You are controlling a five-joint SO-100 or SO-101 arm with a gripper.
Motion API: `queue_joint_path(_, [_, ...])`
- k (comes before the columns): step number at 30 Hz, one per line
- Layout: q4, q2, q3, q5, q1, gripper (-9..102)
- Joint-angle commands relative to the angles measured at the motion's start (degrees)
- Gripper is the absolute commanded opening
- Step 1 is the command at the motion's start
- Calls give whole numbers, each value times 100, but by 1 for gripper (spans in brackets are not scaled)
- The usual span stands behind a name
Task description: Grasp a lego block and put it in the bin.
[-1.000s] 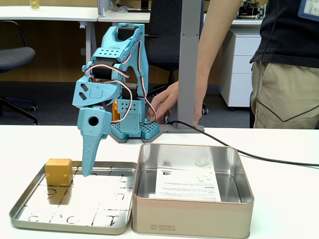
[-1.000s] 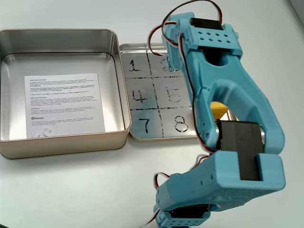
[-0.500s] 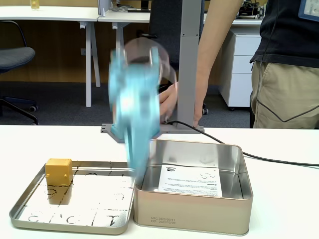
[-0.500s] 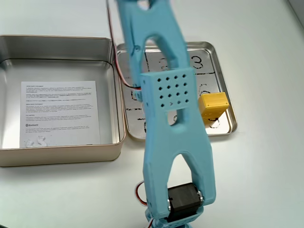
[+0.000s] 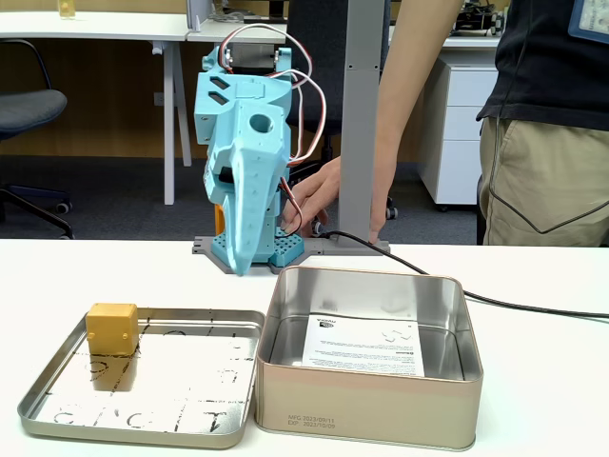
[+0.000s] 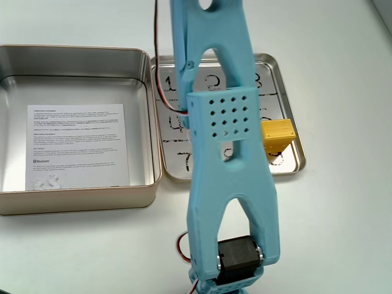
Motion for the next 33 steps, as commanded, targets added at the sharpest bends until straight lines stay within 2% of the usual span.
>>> queue_joint_path(1, [554,633,-211,18,483,0])
queue_joint_path(7, [1828,1107,-211,44,1389,0])
queue_joint_path(12, [2285,1345,-79,299,1819,0])
queue_joint_path(15, [2241,1916,1107,501,1784,0])
queue_joint_path(20, [1907,3999,4008,589,1494,0])
queue_joint_path(23, [1521,5502,5757,475,1002,0])
queue_joint_path(27, [624,6135,7260,510,519,0])
queue_joint_path(33, [-510,7049,9369,299,642,0])
